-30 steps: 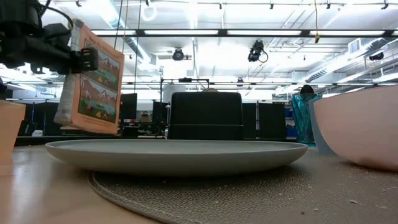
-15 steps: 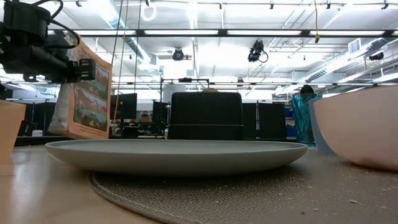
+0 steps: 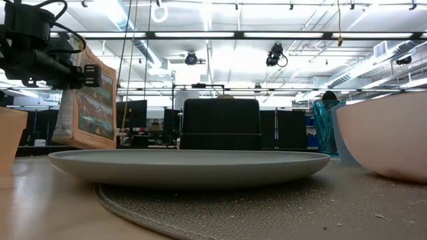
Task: Arrange a breakfast setting
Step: Pour cereal into the orange bowl
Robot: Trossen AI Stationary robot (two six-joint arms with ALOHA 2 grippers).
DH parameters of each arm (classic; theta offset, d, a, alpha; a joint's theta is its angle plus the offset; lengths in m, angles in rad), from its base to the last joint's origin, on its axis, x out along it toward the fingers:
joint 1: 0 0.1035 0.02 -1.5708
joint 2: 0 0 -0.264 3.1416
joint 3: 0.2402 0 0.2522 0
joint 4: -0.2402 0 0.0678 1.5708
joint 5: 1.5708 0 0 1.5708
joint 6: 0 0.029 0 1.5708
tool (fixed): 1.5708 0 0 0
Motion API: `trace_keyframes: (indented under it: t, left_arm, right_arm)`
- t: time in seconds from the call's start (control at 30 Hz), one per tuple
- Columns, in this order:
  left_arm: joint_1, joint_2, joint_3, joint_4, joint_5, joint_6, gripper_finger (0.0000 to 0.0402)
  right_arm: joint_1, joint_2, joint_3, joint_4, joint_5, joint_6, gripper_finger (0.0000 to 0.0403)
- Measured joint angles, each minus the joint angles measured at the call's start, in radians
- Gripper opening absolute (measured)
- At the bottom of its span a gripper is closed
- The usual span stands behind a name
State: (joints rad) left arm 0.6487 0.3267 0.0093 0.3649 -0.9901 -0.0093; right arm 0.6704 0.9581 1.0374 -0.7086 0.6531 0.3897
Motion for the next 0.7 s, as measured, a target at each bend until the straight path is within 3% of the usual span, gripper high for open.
trace_keyframes:
  t: [0.33,0.47,0.7]
  left_arm:
    - [-0.018,0.001,0.0,-0.055,0.0,-0.015,0.004]
    - [-0.018,0.001,0.0,-0.112,0.0,-0.116,0.0053]
    - [-0.037,0.001,0.0,-0.14,0.046,-0.092,0.0124]
  right_arm:
    - [0.0,0.0,0.0,0.005,0.0,0.008,0.0135]
    - [0.0,0.0,0.0,0.005,0.0,0.011,0.0135]
    - [0.0,0.0,0.0,0.005,-0.015,0.026,0.0135]
